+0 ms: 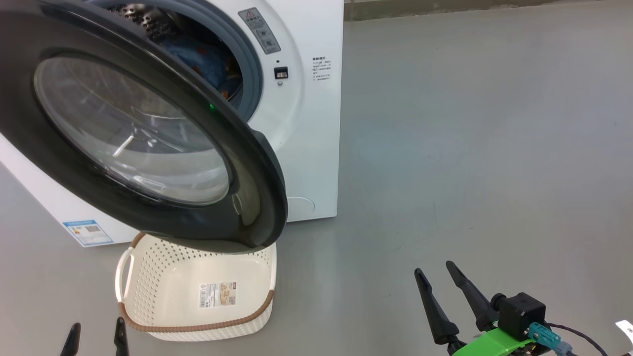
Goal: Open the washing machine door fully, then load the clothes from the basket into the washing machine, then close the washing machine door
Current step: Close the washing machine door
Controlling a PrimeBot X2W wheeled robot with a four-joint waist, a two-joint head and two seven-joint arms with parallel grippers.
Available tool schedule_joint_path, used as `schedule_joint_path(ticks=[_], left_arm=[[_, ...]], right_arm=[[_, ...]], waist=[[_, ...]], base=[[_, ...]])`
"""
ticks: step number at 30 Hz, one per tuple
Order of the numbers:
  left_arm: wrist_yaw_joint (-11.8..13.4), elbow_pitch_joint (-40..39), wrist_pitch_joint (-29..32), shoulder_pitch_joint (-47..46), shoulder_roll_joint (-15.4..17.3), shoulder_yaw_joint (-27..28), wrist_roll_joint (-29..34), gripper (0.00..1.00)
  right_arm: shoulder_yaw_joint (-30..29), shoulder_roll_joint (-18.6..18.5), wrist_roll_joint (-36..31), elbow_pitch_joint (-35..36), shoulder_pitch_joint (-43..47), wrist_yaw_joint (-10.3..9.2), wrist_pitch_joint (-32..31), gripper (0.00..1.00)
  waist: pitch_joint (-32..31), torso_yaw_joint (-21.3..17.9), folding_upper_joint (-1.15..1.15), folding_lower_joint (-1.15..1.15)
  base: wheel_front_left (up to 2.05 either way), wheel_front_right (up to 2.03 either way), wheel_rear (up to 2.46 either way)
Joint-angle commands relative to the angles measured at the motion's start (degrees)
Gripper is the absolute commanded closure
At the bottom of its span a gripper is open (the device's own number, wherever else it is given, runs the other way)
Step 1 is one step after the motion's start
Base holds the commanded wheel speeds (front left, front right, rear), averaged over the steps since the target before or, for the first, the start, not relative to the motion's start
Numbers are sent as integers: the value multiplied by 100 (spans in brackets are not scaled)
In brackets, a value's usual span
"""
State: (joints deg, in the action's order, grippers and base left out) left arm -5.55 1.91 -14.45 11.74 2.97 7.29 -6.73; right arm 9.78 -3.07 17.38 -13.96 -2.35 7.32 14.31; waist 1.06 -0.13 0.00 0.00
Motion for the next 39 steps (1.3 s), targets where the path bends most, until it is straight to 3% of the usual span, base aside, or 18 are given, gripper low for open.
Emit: schedule_joint_path(ticks=[1, 10, 11, 12, 13, 18, 24, 32, 39], left_arm=[[-1, -60, -54, -109, 7, 213, -69, 0], [-31, 12, -54, -154, -7, 229, -119, 0], [-29, 15, -54, -158, -7, 226, -141, 0], [-23, 18, -54, -162, -7, 226, -168, 0], [-20, 23, -54, -164, -8, 222, -184, 0], [-12, 5, -54, -171, -8, 200, -238, 0], [-48, -85, -54, -211, -9, 144, -283, 0], [-49, -74, -54, -288, -9, 63, -491, 0], [-62, -38, -54, -379, -9, -32, -567, 0]], right_arm=[[108, 19, -38, 145, -114, 17, 69, 0], [102, 19, -50, 126, -134, 17, 69, 0], [100, 19, -52, 125, -134, 17, 69, 6], [97, 19, -55, 123, -131, 17, 69, 56], [96, 19, -58, 120, -130, 17, 69, 100], [38, 19, -40, 451, -156, 17, 69, 100], [107, 19, -28, 1678, -277, 17, 69, 100], [955, -13, -297, 2970, -633, 17, 69, 100], [1895, -273, -246, 2853, -1063, 17, 69, 100]], waist=[[8, 2, 0, 0], [15, 10, 0, 0], [15, 12, 0, 0], [14, 14, 0, 0], [15, 16, 0, 0], [31, 32, 0, 0], [76, 62, 0, 0], [146, 192, 0, 0], [223, 459, 0, 0]], base=[[0, 0, 0], [0, 0, 0], [0, 0, 0], [0, 0, 0], [0, 0, 0], [0, 0, 0], [0, 0, 0], [0, 0, 0], [0, 0, 0]])
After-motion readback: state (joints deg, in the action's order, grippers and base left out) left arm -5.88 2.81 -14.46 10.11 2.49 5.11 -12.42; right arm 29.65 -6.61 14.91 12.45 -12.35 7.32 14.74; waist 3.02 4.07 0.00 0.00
